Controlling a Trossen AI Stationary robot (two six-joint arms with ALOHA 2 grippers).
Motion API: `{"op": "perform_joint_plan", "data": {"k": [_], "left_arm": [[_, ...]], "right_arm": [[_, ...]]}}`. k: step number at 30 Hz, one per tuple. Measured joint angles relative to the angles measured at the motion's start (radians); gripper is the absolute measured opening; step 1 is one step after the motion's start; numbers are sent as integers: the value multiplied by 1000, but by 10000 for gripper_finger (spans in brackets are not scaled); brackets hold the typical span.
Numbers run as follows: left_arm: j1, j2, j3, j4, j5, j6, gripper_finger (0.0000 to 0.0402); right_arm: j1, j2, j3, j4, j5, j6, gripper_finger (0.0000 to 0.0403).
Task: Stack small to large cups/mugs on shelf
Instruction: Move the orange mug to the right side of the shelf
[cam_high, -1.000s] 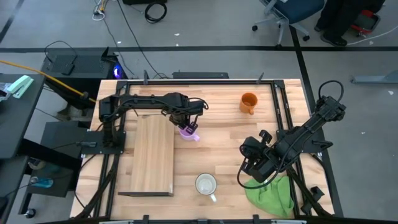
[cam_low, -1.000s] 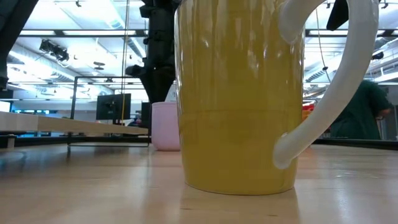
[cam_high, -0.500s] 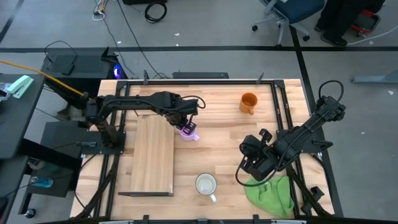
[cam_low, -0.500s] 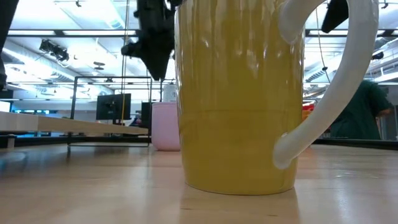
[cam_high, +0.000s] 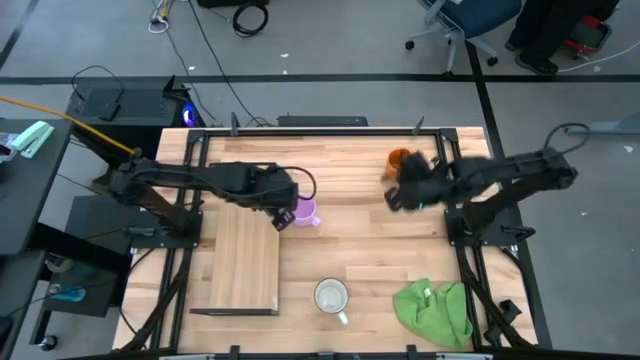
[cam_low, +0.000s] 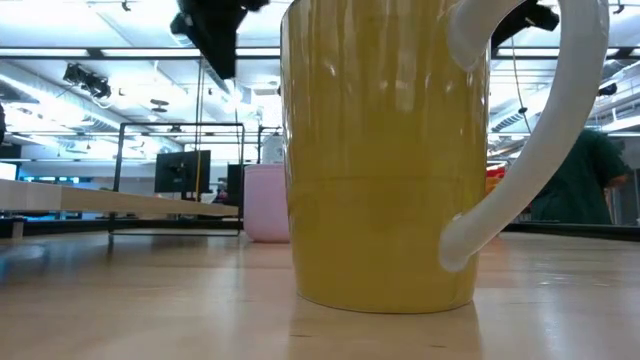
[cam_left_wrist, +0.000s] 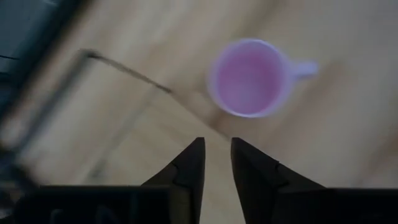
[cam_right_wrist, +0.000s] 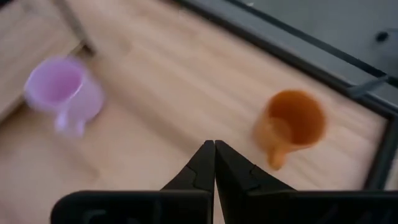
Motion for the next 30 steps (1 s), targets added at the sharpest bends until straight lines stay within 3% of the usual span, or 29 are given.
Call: {"op": "perform_joint_plan", "data": {"k": [5,13,21,30], "left_arm": [[-8,-50,0,-88,-166,-51,80],[27,-95,-4,-157,-265,-46,89],[196,-84,-5,-168,-291,57,89],[429,-163,-6,-196,-283,188,84]], "right_arm": [[-214,-70,0,12,-65,-88,18],[-508,-45,0,126,-224,-317,18],[-738,69,0,121,-396,-470,18],[-898,174,0,123,-422,-579,18]]}}
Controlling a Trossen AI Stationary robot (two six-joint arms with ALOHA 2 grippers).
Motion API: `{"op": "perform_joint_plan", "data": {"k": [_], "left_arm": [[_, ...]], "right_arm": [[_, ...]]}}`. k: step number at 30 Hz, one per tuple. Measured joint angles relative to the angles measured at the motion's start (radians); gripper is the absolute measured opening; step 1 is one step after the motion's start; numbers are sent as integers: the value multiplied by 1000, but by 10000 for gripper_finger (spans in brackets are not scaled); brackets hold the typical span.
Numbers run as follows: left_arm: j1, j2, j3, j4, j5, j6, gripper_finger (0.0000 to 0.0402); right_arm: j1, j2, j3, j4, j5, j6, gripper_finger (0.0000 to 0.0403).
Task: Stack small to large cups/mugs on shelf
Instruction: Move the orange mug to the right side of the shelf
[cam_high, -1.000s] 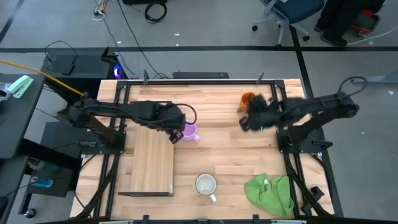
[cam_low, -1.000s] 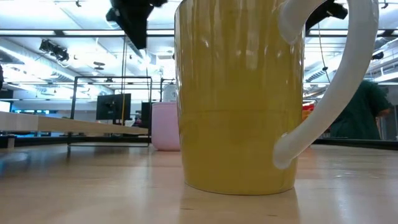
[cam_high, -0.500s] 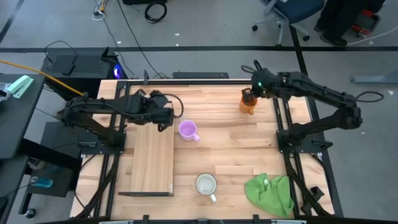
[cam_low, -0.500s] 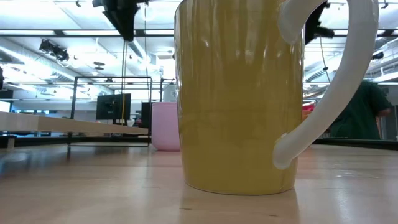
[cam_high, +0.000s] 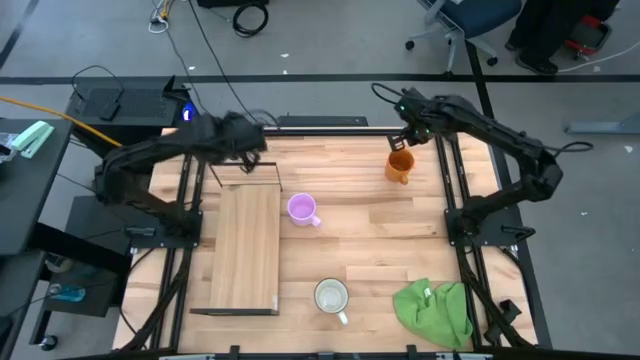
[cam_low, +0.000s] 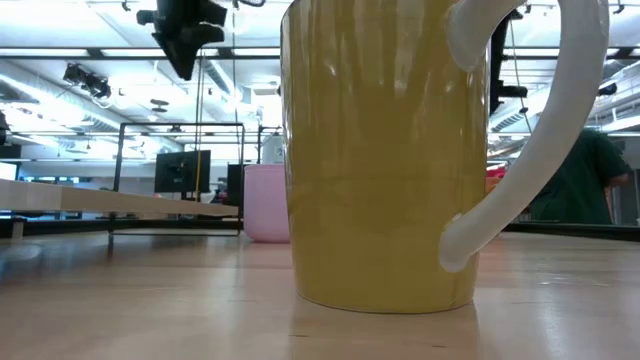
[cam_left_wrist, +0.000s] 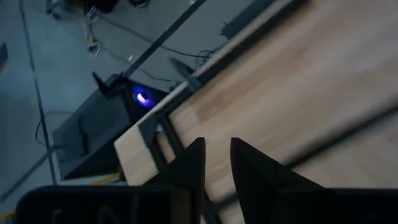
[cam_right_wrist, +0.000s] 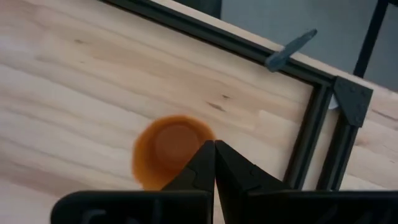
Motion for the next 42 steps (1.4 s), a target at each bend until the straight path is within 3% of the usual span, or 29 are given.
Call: {"op": "perform_joint_plan", "data": {"k": [12,16,19,24,29,42], "left_arm": [[405,-39,1,239,276,330,87],[501,-38,1,298,401,399,83],[558,-38,1,321,423,448,85],[631,-35,1,357,426,469,91],[678,-12,0,353,528,516,86],[704,44,0,400,535,558,85]], "right_arm": [[-205,20,-10,-13,-78,-26,18],[-225,21,-95,-5,-163,-59,18],[-227,22,-166,24,-196,-95,18],[-238,21,-197,71,-197,-103,18],[-235,20,-197,137,-256,-103,22],[-216,20,-197,159,-267,-95,112]]}}
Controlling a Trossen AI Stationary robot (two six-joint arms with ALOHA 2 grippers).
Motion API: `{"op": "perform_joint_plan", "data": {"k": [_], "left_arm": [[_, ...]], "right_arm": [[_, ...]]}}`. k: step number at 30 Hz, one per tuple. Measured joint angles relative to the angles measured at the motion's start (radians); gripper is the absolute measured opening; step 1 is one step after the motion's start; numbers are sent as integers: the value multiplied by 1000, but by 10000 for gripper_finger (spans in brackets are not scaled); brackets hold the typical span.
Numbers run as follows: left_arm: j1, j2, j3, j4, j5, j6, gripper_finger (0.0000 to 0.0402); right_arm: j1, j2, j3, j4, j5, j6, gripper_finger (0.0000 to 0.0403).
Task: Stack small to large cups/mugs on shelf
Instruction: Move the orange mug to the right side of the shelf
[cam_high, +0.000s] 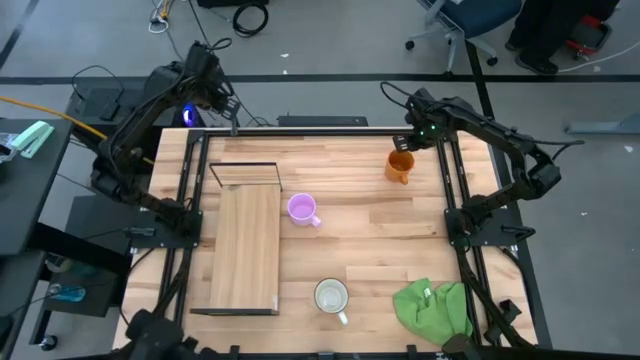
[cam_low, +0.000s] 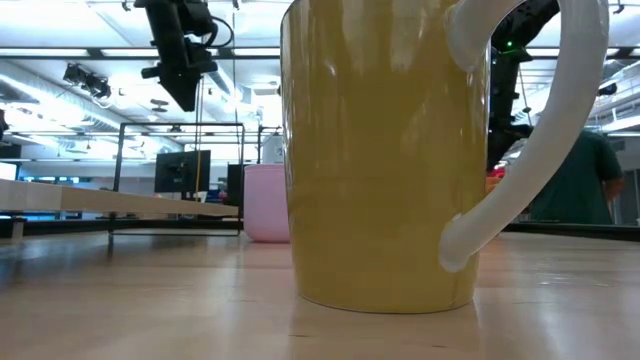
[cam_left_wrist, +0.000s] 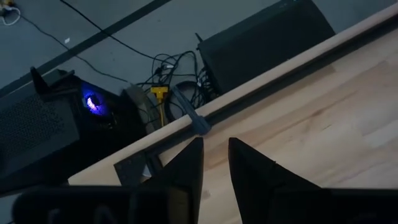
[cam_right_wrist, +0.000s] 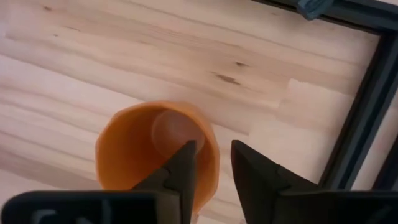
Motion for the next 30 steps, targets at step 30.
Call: {"op": "perform_joint_plan", "data": {"k": [30], "left_arm": [[41,23,0,0,6,26,82]], "right_arm": [[7,0,-162,106,-1,44,70]]}}
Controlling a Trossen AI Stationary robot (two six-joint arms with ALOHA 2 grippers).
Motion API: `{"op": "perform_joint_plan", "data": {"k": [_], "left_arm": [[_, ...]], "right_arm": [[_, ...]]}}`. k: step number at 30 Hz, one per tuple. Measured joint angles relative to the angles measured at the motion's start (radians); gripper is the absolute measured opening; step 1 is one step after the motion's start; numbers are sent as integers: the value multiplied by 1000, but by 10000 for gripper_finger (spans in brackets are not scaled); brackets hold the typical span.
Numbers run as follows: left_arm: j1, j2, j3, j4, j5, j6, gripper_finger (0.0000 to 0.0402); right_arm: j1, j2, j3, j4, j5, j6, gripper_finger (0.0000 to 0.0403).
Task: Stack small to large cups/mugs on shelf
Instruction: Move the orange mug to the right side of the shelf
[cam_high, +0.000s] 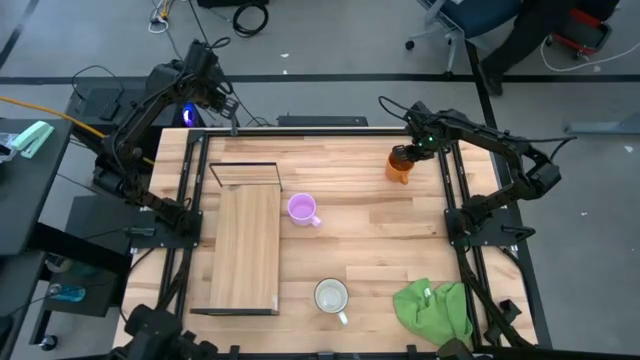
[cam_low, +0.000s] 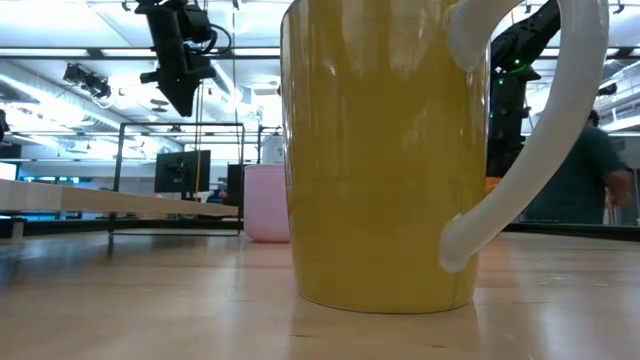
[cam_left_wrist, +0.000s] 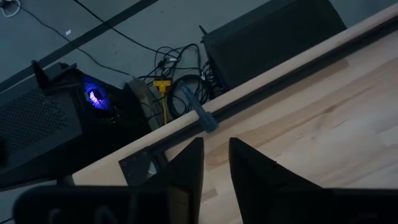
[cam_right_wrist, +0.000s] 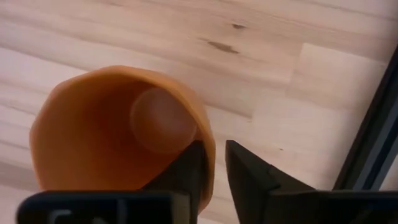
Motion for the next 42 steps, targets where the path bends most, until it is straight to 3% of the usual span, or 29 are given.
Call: {"op": "perform_joint_plan", "data": {"k": [6,13,20,31,42], "left_arm": [[0,0,0,-1,0,0,83],[0,0,0,-1,0,0,89],[0,0,0,-1,0,1,81],[0,0,0,-1,0,1,89],[0,0,0,-1,0,1,82]], "right_arm": [[0,-1,0,17,4,-1,15],[5,1,9,39,4,-32,13],[116,1,135,12,-13,-75,13],[492,0,490,-267,-15,-3,13],[919,64,489,-262,34,168,13]]}}
